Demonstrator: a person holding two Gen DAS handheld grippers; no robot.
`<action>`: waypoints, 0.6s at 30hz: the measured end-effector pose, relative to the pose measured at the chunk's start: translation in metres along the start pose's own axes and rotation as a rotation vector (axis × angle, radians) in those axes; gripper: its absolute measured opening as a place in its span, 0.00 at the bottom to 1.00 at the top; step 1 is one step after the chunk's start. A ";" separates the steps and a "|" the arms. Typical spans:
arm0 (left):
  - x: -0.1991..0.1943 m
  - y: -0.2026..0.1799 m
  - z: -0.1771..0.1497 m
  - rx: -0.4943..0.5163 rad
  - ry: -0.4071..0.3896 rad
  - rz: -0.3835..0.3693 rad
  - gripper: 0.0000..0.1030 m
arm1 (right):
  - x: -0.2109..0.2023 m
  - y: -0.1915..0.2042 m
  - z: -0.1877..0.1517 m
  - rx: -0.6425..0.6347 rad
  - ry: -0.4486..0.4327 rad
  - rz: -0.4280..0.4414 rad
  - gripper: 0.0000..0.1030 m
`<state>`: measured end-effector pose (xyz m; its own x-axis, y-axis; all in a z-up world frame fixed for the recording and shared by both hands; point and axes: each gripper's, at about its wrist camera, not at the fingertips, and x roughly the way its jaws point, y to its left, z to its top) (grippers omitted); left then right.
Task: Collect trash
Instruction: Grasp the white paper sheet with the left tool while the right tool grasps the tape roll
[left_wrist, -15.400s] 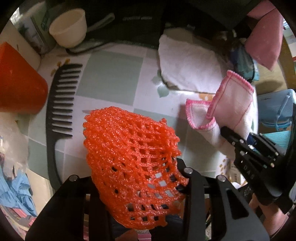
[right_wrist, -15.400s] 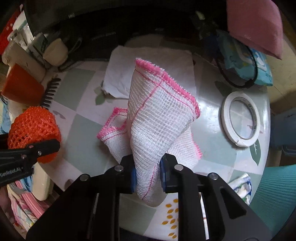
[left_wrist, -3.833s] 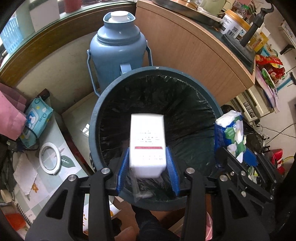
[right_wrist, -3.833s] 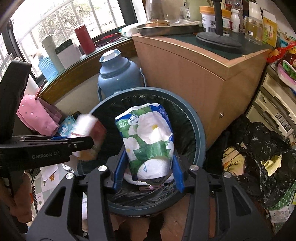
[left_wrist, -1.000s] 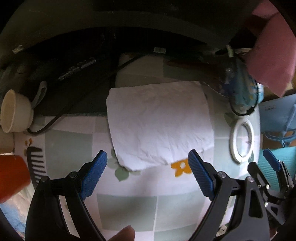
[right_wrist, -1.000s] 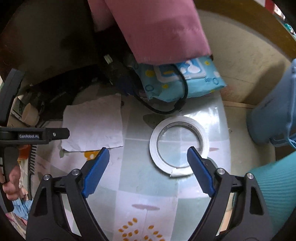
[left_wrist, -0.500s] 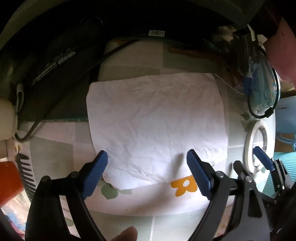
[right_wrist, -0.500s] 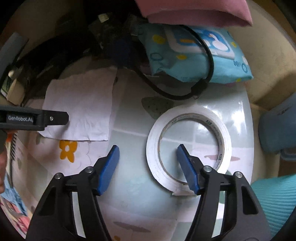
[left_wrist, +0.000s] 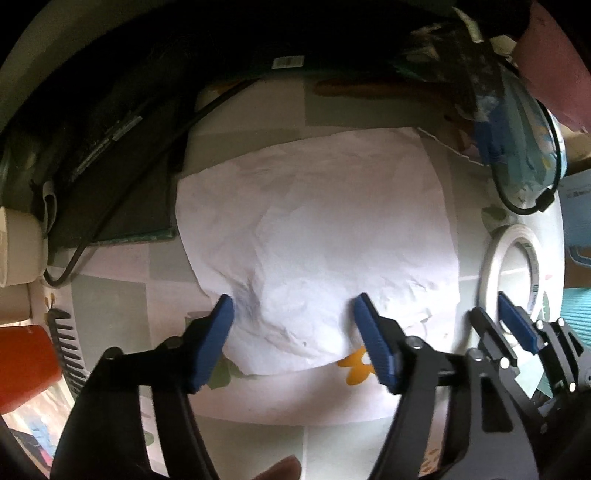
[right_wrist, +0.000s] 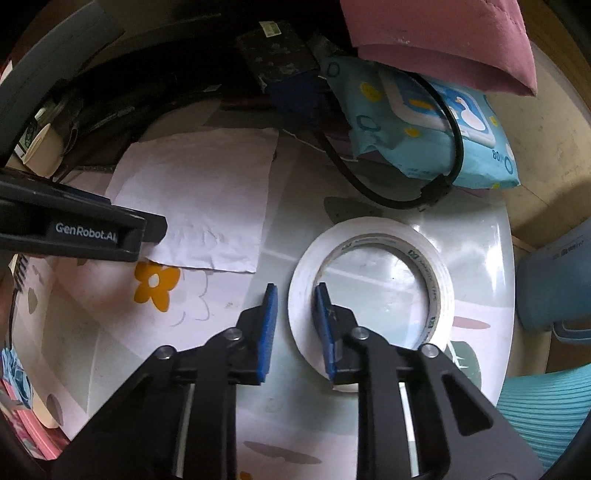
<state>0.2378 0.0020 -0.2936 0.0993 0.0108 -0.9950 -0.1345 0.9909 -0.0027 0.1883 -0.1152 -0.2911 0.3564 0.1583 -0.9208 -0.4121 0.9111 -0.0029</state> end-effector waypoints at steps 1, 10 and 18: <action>-0.001 -0.002 -0.001 0.008 -0.004 -0.001 0.57 | 0.000 0.003 0.000 -0.004 -0.001 -0.010 0.15; -0.008 0.008 0.000 -0.030 -0.023 -0.017 0.11 | -0.002 -0.006 -0.006 0.059 0.005 0.008 0.15; -0.013 0.025 -0.003 -0.071 -0.003 -0.072 0.02 | -0.010 -0.019 -0.011 0.088 -0.003 0.011 0.15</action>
<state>0.2299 0.0265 -0.2806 0.1144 -0.0591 -0.9917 -0.1968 0.9771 -0.0809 0.1836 -0.1386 -0.2858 0.3549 0.1693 -0.9194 -0.3405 0.9393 0.0416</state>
